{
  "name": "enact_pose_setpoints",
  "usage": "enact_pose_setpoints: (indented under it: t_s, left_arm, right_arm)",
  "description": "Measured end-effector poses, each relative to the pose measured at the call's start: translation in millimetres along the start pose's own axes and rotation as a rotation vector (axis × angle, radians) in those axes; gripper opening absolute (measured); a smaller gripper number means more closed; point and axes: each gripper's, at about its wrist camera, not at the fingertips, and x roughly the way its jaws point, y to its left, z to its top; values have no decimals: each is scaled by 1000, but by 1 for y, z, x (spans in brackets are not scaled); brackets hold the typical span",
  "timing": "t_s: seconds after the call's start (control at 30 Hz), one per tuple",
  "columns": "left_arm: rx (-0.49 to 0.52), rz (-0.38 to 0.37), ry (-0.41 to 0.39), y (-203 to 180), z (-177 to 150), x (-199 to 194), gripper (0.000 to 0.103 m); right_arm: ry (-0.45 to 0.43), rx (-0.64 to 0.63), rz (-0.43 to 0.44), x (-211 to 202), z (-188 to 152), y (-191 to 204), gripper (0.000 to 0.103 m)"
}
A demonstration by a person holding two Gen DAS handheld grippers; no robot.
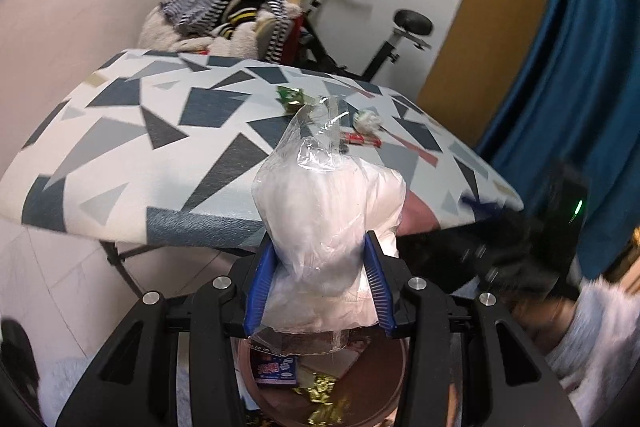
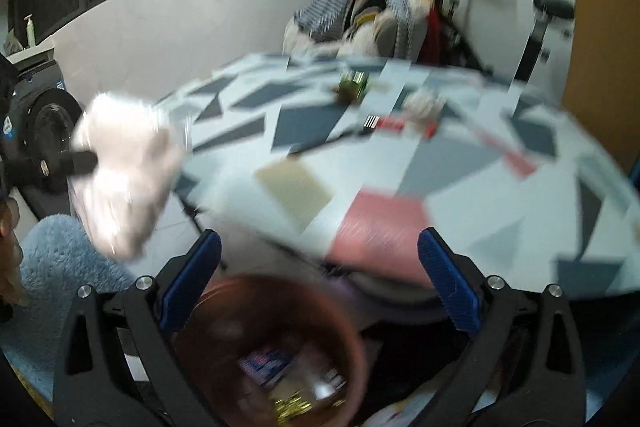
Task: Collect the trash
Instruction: 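Carry the pink card package over the bin and open the right gripper, then lower the white plastic bag into the bin and open the left gripper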
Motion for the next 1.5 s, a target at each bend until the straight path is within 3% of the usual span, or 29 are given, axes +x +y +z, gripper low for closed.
enact_pose_setpoints:
  t_s: [0.2, 0.47, 0.7, 1.1, 1.5]
  left_arm:
    - [137, -36, 47, -13, -16, 28, 43]
    - [150, -26, 162, -17, -34, 61, 44]
    - [171, -12, 227, -19, -43, 78, 45]
    - [166, -12, 242, -20, -44, 81, 52]
    - [65, 69, 148, -1, -34, 68, 73]
  right_arm:
    - [-56, -81, -81, -12, 14, -26, 97]
    - [-36, 67, -130, -3, 7, -49, 97]
    - [-30, 83, -135, 1, 2, -53, 97]
    - [-29, 89, -141, 2, 0, -52, 97]
    - [-24, 79, -144, 2, 1, -50, 97]
